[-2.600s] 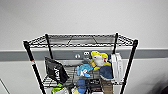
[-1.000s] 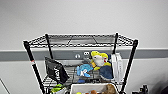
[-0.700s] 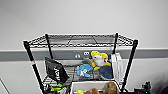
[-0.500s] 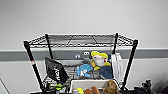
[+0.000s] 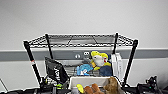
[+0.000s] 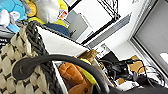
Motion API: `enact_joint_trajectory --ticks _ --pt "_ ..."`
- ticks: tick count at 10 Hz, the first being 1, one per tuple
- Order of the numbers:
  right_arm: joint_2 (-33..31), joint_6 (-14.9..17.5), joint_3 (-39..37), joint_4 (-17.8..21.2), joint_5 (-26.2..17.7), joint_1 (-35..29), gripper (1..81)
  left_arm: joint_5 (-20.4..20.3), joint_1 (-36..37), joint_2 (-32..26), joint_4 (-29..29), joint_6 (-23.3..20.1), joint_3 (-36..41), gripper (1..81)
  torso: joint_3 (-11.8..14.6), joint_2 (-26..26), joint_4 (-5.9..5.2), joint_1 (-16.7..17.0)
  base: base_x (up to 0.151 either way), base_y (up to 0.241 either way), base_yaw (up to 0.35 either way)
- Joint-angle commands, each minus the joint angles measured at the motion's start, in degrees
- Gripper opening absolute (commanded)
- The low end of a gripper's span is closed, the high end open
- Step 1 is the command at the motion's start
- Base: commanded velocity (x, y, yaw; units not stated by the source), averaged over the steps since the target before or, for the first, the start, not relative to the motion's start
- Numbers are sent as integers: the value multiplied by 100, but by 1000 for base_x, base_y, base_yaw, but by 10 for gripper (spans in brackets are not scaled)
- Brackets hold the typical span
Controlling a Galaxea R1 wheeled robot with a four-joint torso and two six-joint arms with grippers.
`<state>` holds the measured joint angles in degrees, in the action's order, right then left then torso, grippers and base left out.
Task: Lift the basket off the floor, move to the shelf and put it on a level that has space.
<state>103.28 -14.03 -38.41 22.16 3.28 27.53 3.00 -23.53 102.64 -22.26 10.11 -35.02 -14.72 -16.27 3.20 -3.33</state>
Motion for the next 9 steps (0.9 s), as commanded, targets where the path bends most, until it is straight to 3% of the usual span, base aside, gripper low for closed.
enact_joint_trajectory --ticks 1,9 --pt "-234 -3 423 287 121 -1024 10 -142 1081 -217 20 236 382 10 0 0 0 0 0 0 0" --pt "-287 -29 432 1158 -205 -2342 10 95 2514 -261 2 1256 373 10 0 0 0 0 0 0 0"
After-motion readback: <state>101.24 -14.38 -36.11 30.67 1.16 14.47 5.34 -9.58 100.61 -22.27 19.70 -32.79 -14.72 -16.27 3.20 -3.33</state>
